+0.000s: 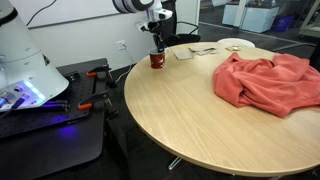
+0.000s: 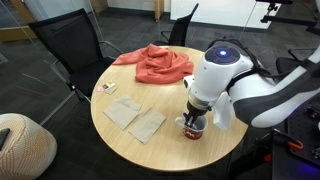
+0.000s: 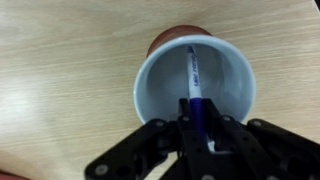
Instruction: Take the pen out of the mug and put it on the table
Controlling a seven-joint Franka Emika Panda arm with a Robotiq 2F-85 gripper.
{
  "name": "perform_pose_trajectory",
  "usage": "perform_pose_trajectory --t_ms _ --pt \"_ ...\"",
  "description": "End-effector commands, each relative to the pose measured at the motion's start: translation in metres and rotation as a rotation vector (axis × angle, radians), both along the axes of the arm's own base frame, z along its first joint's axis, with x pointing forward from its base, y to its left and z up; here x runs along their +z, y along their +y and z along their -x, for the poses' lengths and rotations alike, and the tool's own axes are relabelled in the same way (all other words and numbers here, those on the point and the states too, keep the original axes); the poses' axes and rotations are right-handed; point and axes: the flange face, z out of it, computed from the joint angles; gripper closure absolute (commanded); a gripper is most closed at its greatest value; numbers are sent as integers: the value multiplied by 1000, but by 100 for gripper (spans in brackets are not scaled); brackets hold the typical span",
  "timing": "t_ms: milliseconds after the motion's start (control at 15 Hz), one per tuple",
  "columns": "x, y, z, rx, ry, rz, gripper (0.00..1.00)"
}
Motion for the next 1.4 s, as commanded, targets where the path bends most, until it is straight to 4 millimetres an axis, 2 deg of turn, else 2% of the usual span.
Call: perform_pose_trajectory --t_ms 0,467,933,1333 --pt "21 4 11 13 -31 20 96" --pt "56 8 28 28 -91 33 96" --pt "114 2 50 60 -172 3 96" --pt "173 -12 45 79 -234 -35 96"
